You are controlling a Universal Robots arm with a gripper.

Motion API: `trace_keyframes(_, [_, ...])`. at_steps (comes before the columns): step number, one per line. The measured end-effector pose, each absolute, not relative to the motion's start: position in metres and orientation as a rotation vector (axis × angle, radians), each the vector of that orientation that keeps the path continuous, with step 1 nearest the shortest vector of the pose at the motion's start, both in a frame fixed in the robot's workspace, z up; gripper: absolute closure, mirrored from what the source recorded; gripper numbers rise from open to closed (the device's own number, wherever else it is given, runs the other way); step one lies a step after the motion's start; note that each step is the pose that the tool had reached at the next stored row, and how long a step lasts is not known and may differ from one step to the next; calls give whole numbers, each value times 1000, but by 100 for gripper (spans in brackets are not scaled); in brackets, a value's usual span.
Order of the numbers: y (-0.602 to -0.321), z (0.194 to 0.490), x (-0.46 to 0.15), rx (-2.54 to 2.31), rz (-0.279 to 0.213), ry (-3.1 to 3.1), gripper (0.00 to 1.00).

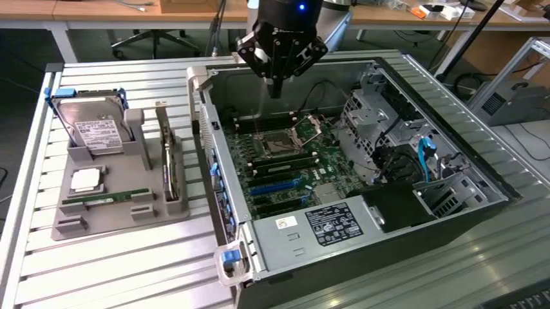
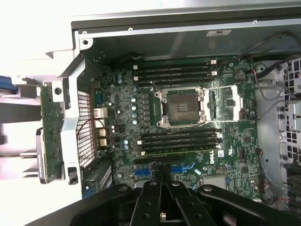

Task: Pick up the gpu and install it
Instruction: 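Reach for the gpu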

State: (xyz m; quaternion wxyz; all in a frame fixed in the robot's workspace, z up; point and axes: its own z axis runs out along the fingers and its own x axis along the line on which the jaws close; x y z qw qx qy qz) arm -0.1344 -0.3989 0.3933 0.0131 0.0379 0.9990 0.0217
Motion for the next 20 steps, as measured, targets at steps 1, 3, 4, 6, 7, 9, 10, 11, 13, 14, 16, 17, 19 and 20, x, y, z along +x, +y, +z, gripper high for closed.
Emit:
trace_keyframes(1, [-399, 393, -135, 118, 68, 3112, 89])
trace_keyframes(3, [-399, 393, -137, 118, 68, 3113, 89])
trace_keyframes(4, [-399, 393, -139, 118, 68, 3112, 89])
trace_keyframes(6, [-399, 393, -141, 118, 68, 3112, 89])
trace_keyframes(7, [-399, 393, -141, 118, 68, 3113, 89])
trace_keyframes(9, [-399, 393, -142, 118, 68, 3113, 89])
trace_keyframes(10, [-399, 393, -143, 118, 68, 3112, 89])
trace_keyframes(11, [-399, 393, -144, 118, 68, 3112, 89])
trace_keyframes(13, [-399, 393, -146, 118, 68, 3112, 89])
trace_keyframes(14, [-399, 393, -147, 118, 68, 3112, 89])
trace_keyframes(16, [-399, 393, -148, 118, 68, 3112, 89])
trace_keyframes(17, [-399, 393, -149, 118, 68, 3112, 89])
trace_keyframes(19, [-399, 393, -150, 118, 68, 3113, 89])
trace_keyframes(20, [-399, 393, -151, 118, 68, 3112, 89])
